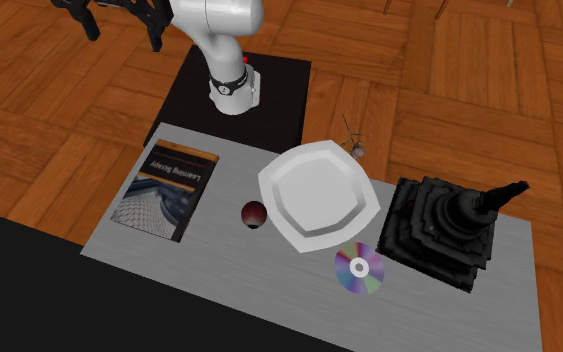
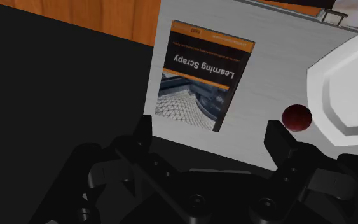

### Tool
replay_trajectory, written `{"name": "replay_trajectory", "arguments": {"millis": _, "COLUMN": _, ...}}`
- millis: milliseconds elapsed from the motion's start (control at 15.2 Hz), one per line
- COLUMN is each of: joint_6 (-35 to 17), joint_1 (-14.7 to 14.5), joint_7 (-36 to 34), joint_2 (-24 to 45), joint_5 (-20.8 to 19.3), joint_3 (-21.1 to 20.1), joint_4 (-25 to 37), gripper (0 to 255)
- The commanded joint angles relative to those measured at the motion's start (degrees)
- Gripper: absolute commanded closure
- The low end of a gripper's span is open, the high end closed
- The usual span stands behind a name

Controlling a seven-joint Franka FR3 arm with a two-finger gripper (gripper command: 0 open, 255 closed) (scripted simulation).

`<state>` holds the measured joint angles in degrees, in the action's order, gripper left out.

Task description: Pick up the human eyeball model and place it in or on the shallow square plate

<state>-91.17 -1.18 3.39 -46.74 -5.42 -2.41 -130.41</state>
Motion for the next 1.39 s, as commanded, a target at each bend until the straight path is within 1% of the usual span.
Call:
{"name": "replay_trajectory", "arguments": {"millis": 0, "joint_6": 0.00, "joint_1": 0.00, "joint_7": 0.00, "joint_2": 0.00, "joint_5": 0.00, "joint_3": 0.00, "joint_4": 0.00, "gripper": 0}}
{"name": "replay_trajectory", "arguments": {"millis": 330, "joint_6": -5.45, "joint_1": -1.25, "joint_7": -2.81, "joint_2": 6.70, "joint_5": 1.56, "joint_3": -3.24, "joint_4": -1.67, "gripper": 0}}
{"name": "replay_trajectory", "arguments": {"millis": 660, "joint_6": -10.72, "joint_1": -2.35, "joint_7": -5.59, "joint_2": 14.59, "joint_5": 2.62, "joint_3": -6.47, "joint_4": -1.93, "gripper": 0}}
{"name": "replay_trajectory", "arguments": {"millis": 990, "joint_6": -15.56, "joint_1": -3.31, "joint_7": -8.49, "joint_2": 23.51, "joint_5": 2.93, "joint_3": -9.62, "joint_4": -0.74, "gripper": 0}}
{"name": "replay_trajectory", "arguments": {"millis": 1320, "joint_6": -19.71, "joint_1": -4.20, "joint_7": -11.61, "joint_2": 33.28, "joint_5": 2.27, "joint_3": -12.56, "joint_4": 1.87, "gripper": 0}}
